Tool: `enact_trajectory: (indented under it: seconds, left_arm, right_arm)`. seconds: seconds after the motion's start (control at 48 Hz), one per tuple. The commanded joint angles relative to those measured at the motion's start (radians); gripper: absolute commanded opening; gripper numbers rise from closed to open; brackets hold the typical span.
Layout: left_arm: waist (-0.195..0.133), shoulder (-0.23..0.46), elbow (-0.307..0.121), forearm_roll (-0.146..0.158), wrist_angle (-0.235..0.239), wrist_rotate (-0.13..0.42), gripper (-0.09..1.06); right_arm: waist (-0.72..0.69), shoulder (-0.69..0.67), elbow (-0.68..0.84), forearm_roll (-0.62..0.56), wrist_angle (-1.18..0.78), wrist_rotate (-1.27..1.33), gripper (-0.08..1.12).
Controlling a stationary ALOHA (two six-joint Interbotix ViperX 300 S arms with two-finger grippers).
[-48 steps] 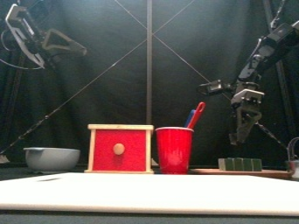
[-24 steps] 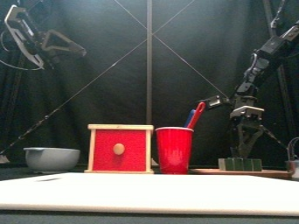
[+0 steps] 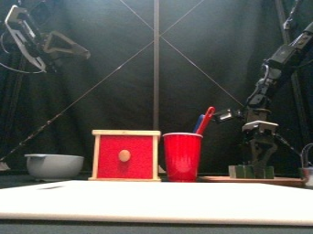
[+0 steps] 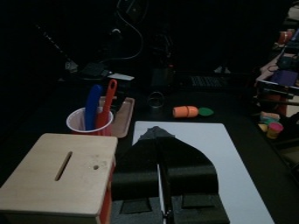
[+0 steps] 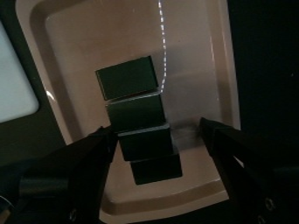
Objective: Place sushi on board then cut the sushi with the knife then place the pieces on the plate
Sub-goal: Place the sushi on the board
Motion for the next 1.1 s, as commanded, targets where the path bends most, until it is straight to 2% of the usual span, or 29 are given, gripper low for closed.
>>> enact_trajectory:
  seconds: [0.021, 0.292, 0.417, 0.75, 1.104]
  left_arm:
    - [0.002, 0.002, -0.012, -0.003, -0.005, -0.002, -0.02]
    - [0.002, 0.003, -0.011, -0.002, -0.003, -0.002, -0.02]
    - [0.002, 0.003, -0.011, -0.003, -0.003, -0.002, -0.02]
    - [0.002, 0.002, -0.008, -0.003, -0.003, -0.002, -0.02]
    - [0.002, 0.003, -0.009, -0.002, -0.003, -0.002, -0.02]
  right_arm:
    - [0.005, -0.005, -0.008, -0.008, -0.015, -0.002, 1.02]
    - [0.011, 0.009, -0.008, -0.009, -0.034, 0.003, 1.01]
    - [0.014, 0.020, -0.006, -0.009, -0.034, 0.003, 0.97]
    - [0.029, 0.014, -0.017, -0.003, 0.023, 0.020, 0.57]
    - [0.014, -0.206, -0.046, 0.052, 0.176, 0.063, 0.56]
